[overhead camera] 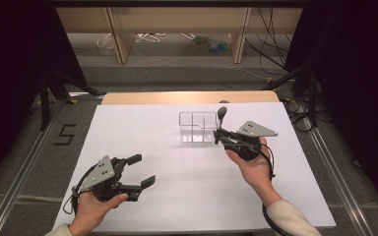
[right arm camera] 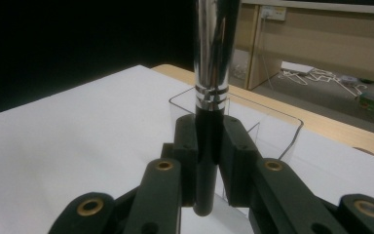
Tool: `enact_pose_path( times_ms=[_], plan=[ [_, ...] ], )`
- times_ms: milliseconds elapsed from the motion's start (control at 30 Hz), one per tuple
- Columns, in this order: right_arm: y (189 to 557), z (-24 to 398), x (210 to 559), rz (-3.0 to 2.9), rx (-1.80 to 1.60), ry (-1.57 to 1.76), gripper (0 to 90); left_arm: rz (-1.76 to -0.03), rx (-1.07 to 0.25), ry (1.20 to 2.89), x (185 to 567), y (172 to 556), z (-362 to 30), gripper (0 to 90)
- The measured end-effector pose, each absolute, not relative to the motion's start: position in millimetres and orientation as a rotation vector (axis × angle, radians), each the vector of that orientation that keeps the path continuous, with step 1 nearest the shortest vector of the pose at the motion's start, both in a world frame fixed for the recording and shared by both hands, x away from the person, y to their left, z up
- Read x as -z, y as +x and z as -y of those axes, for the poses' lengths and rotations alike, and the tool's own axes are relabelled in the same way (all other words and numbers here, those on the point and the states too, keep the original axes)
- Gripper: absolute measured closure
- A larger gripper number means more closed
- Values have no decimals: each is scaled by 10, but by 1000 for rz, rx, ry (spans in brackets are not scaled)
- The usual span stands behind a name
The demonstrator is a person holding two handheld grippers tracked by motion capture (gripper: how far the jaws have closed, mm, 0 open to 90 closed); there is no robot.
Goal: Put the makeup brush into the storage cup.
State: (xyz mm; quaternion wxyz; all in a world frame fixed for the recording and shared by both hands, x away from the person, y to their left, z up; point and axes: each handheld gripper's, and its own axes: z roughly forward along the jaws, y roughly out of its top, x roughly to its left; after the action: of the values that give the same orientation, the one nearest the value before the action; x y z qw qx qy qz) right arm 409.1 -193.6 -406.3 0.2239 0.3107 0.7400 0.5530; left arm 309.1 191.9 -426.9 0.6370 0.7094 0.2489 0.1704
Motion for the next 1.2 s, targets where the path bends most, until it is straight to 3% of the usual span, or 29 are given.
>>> enact_pose_path(
  times_ms=[1200],
  plan=[
    [4209, 1881, 4048, -2025, -1530, 866, 792, -589, -377, 1615, 4279, 3089, -1915, 169]
  ],
)
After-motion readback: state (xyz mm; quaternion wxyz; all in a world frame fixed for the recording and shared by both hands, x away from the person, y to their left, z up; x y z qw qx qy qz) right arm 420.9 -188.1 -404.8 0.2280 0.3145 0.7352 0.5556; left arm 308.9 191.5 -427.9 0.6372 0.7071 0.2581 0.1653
